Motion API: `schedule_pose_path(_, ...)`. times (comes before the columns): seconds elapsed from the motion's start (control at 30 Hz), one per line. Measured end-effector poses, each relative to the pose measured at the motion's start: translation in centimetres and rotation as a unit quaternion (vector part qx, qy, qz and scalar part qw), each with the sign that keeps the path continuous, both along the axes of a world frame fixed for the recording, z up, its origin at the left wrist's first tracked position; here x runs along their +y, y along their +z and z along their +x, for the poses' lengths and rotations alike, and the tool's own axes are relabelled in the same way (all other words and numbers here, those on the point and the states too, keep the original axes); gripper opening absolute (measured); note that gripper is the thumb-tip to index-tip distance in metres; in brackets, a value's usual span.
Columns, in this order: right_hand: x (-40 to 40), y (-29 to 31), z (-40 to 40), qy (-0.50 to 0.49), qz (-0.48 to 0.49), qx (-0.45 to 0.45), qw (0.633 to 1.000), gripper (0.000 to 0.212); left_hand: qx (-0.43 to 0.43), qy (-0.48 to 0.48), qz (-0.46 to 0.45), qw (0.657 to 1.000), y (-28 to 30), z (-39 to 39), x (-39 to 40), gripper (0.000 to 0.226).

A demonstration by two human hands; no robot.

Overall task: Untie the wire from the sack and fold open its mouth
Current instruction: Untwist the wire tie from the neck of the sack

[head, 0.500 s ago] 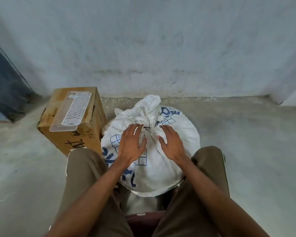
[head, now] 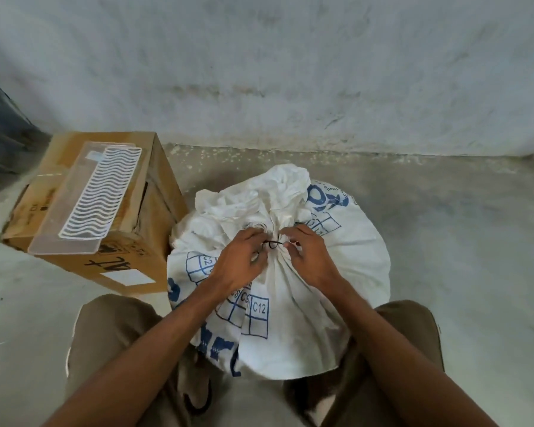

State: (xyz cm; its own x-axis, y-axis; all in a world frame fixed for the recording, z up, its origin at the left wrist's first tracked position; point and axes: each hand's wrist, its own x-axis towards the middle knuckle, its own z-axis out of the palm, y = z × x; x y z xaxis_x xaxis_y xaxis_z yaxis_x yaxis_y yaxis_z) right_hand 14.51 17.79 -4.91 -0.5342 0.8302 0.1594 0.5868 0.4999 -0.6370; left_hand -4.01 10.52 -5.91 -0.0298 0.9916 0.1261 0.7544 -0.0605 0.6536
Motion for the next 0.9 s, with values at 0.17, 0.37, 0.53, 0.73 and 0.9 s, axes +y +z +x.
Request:
schedule_pose_path(0.17,2.3,-1.4,-0.5,-0.011,-0.028,0.008,1.000,0.026,-0.040,0.036,-0.033,0.998,-0.6,0.0,2.7,0.018)
schedule_pose_path(0.37,3.3,-2.2,-1.6,0.014,-0.014,-0.055,0.998,0.018,-0.020,0.035,-0.065,0.997,-1.2,-0.5,3.4,0.015)
schedule_pose_path(0.53,2.6,-1.7,-1.6,0.018,-0.010,-0.107,0.994,0.020,0.086,0.009,-0.064,0.994,-0.4,-0.4,2.4,0.023)
schedule_pose_path(0.73,1.7,-1.2,-2.0,0.001,0.000,-0.126,0.992,0.017,0.129,0.012,0.003,0.992,-0.6,0.0,0.5,0.024)
schedule_pose_path(0.9,1.6,-1.9,-1.6,-0.019,-0.010,-0.056,0.998,0.018,0.154,0.023,0.024,0.987,-0.6,0.6,0.7,0.020)
